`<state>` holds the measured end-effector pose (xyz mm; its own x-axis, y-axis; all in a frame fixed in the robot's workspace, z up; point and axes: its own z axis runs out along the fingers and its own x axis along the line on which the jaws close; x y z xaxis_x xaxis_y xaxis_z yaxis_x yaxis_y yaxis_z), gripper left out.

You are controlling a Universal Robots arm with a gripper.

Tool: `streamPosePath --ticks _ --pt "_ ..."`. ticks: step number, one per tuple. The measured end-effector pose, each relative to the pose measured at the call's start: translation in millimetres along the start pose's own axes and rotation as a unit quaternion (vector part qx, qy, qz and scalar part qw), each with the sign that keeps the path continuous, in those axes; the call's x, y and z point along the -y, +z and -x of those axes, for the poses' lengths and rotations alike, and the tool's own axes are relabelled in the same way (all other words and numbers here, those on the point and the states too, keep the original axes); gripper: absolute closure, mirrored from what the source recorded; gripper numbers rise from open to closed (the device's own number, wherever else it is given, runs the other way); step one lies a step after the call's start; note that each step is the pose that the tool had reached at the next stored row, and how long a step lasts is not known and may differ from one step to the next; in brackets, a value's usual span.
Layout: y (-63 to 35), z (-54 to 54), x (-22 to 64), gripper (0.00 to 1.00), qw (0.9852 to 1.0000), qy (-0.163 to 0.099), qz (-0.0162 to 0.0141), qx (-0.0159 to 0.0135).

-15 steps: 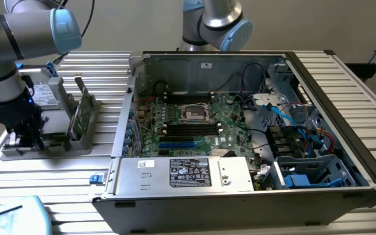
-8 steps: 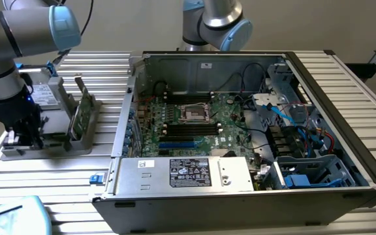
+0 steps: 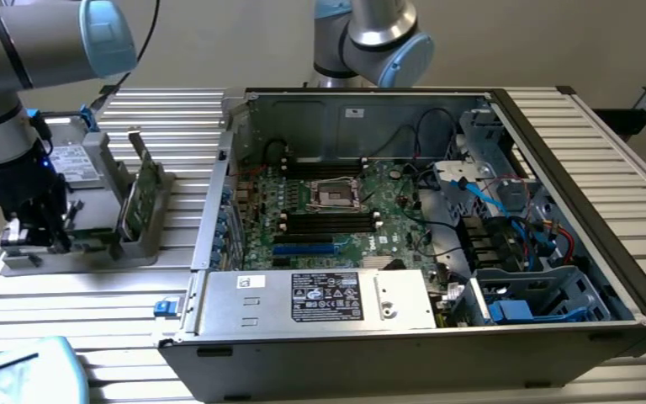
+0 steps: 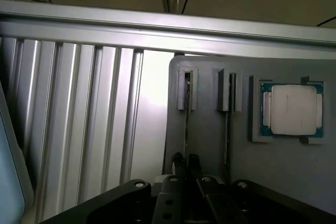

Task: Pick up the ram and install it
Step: 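Pick up the ram and move it above insertion slot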

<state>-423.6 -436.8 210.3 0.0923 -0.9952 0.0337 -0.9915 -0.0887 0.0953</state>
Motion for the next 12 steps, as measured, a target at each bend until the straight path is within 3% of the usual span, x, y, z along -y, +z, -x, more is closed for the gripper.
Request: streamPosePath --ticks 6,12 --pt "-12.8 -0.5 -0.6 0.86 1.0 0.0 0.0001 0.0" --pt "-36.9 -1.7 1.9 0.86 1.0 0.0 0.0021 0.0001"
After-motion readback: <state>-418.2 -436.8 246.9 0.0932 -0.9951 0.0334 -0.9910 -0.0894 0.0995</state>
